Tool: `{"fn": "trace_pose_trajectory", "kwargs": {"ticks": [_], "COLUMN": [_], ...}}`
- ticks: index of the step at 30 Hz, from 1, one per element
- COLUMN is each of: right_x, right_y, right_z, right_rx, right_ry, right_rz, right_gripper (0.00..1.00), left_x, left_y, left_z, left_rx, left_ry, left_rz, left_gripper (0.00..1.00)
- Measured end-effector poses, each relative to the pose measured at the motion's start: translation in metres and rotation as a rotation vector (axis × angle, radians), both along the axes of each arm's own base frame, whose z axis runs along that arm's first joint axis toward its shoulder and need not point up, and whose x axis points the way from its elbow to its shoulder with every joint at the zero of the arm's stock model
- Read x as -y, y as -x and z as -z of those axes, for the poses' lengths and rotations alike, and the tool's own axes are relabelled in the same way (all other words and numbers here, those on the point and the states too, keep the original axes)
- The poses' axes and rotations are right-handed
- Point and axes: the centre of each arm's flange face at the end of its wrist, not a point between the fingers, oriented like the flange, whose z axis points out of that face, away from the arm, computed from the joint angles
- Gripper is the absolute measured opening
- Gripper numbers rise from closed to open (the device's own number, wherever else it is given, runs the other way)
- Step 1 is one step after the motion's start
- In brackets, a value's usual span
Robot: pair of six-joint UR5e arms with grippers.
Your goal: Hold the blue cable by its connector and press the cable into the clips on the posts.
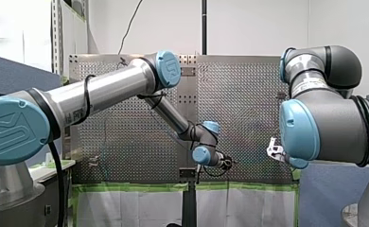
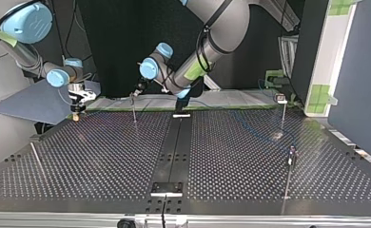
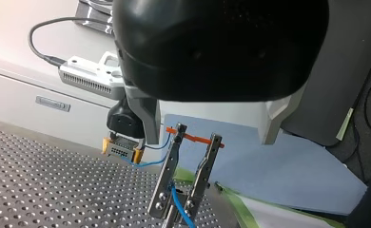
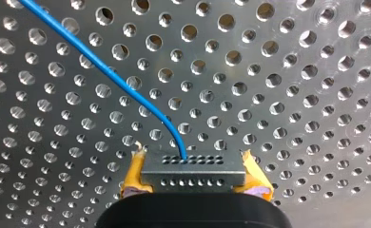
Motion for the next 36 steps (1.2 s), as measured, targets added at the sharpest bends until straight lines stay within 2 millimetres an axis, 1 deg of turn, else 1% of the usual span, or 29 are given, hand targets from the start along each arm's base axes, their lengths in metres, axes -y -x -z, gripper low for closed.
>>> {"fn": "trace_pose_trajectory", "kwargs": {"ticks": [12, 15, 25, 34, 36], "right_x": [0.000, 0.000, -0.001, -0.002, -0.002], "right_y": [-0.001, -0.001, -0.003, -0.006, -0.007], "right_z": [0.000, 0.000, 0.000, 0.002, 0.002], "right_rx": [0.000, 0.000, 0.000, 0.010, 0.014], "right_ry": [0.001, 0.001, -0.001, -0.003, -0.004], "right_rz": [-0.004, -0.004, -0.004, -0.011, -0.012], "right_gripper": [0.00, 0.00, 0.00, 0.00, 0.00], "left_x": [-0.001, -0.002, -0.008, -0.025, -0.028], "left_y": [0.001, 0.004, 0.009, 0.003, 0.004], "left_z": [0.000, -0.004, -0.036, -0.070, -0.079], "left_rx": [0.000, 0.008, 0.074, 0.112, 0.118], "left_ry": [-0.009, -0.016, 0.007, 0.086, 0.112], "left_rz": [-0.010, -0.007, -0.046, -0.148, -0.170], "left_gripper": [1.00, 1.00, 1.00, 1.00, 1.00]}}
